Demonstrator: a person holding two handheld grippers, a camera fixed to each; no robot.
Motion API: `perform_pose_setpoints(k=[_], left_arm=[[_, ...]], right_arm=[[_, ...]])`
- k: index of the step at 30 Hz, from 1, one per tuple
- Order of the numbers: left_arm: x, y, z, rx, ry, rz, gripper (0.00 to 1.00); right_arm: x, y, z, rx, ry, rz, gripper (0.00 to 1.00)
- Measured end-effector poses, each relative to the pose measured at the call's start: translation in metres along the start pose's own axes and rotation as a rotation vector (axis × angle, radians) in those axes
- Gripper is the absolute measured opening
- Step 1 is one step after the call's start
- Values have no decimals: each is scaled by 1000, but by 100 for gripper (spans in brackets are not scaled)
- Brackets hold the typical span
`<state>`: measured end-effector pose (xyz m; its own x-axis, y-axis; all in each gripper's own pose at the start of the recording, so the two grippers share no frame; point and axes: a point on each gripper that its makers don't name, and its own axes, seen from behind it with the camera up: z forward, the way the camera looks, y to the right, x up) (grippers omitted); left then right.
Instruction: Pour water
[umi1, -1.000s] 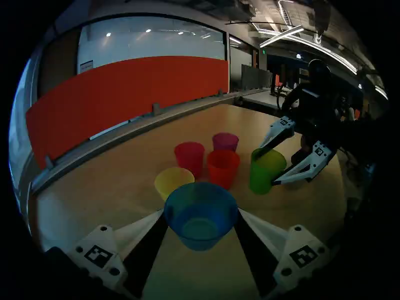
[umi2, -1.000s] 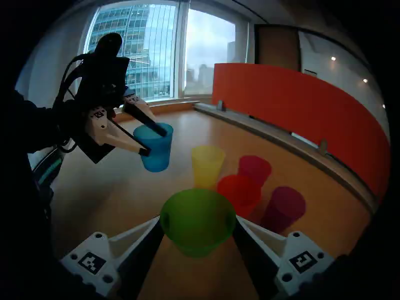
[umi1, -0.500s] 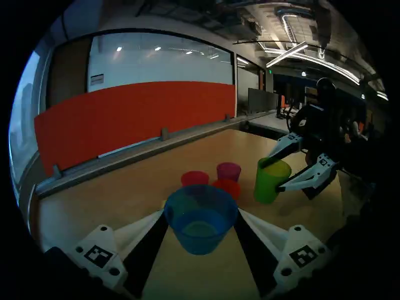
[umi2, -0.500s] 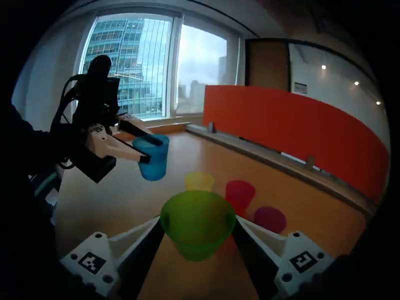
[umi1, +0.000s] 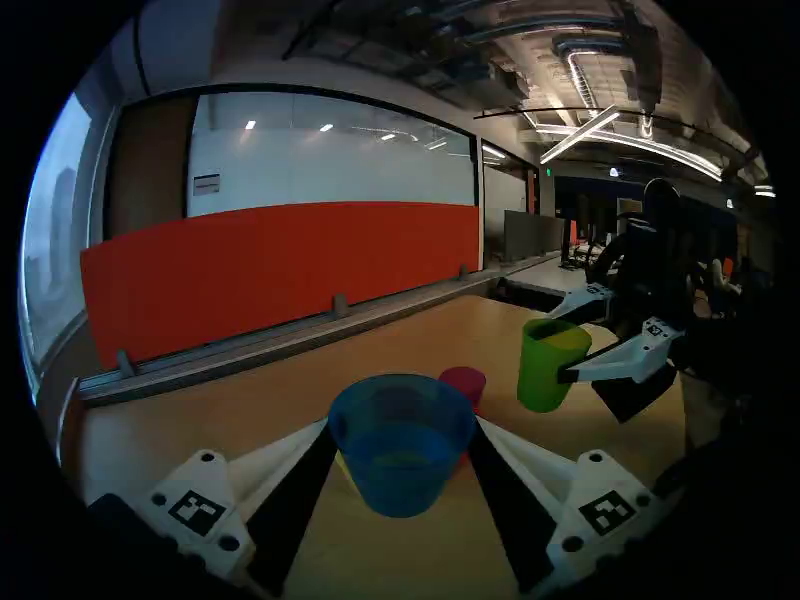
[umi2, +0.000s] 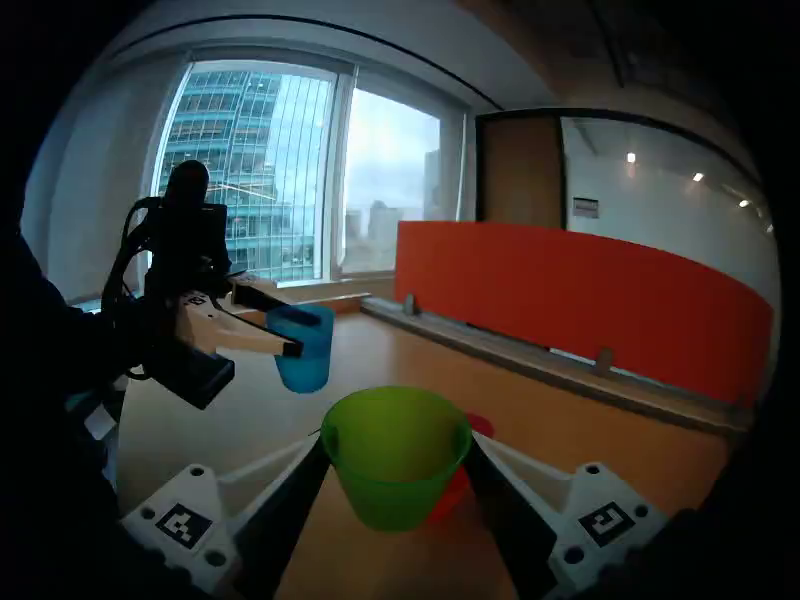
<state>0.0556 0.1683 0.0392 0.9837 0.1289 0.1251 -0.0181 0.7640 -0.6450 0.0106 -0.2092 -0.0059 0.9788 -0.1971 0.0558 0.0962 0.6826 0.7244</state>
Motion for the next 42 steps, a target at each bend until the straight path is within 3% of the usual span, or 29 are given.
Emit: perform_pose_setpoints(k=[14,29,42], left_arm=[[31,2,-5,11,98,-23,87],[41,1,-8,23,128,3,87],[64,-1,-18,48,157,99,87]], right_arm=[[40,-4,1,-11,95,-12,92],[50,-3,2,-9,101,-23,92],[49,-11,9,13,101,-22,92]])
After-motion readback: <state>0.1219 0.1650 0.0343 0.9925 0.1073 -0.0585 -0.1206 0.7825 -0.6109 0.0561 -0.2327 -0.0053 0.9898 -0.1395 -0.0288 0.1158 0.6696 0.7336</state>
